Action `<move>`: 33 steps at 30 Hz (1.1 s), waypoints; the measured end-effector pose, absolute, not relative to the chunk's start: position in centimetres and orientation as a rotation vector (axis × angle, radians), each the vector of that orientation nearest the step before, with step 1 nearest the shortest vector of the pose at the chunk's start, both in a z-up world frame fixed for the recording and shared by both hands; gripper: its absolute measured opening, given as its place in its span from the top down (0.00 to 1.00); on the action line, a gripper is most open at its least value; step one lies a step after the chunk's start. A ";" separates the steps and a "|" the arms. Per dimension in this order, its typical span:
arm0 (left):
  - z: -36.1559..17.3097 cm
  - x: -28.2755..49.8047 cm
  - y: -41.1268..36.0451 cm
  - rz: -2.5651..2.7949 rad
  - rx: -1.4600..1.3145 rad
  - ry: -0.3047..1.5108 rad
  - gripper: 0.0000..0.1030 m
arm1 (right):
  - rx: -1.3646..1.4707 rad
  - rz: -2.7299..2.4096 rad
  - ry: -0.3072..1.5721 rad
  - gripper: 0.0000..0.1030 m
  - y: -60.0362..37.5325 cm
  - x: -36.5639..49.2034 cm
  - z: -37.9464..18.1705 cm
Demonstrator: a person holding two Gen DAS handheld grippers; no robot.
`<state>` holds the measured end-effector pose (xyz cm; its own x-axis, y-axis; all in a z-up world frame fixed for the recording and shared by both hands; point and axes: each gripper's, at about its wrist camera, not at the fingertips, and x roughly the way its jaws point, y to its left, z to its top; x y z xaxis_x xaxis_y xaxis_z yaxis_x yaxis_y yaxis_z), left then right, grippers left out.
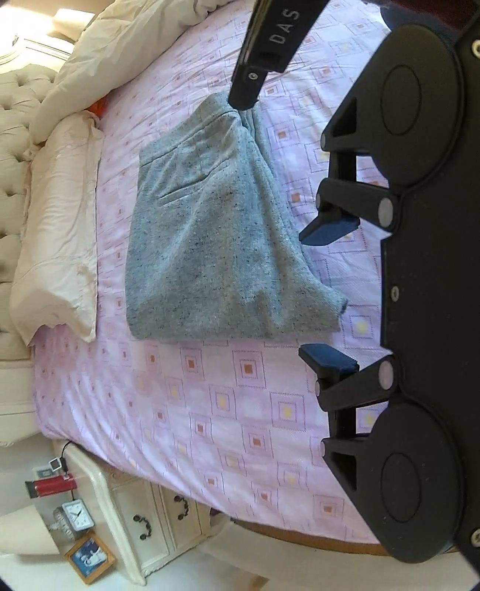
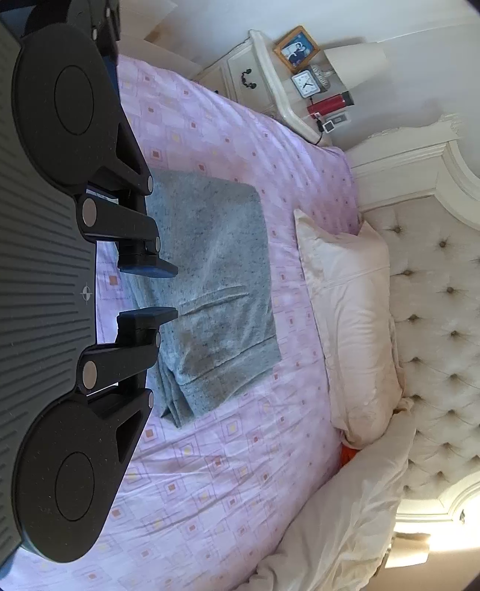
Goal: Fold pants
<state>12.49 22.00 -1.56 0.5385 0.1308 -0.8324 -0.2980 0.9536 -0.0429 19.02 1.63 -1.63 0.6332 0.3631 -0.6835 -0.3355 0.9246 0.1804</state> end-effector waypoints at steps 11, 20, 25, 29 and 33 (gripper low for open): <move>-0.3 10.5 22.0 0.249 -0.227 0.939 0.40 | -0.014 0.407 0.764 0.83 2.4 17.5 -0.9; -0.1 10.3 22.3 0.256 -0.227 0.934 0.40 | -0.020 0.408 0.755 0.83 2.8 17.3 -0.8; -0.2 10.4 22.4 0.263 -0.228 0.939 0.40 | -0.024 0.414 0.756 0.83 3.0 17.3 -0.9; -0.2 10.5 22.5 0.262 -0.218 0.943 0.40 | -0.025 0.418 0.762 0.83 3.1 17.4 -1.0; -0.3 10.6 22.2 0.261 -0.211 0.947 0.40 | -0.023 0.421 0.764 0.83 3.2 17.5 -1.0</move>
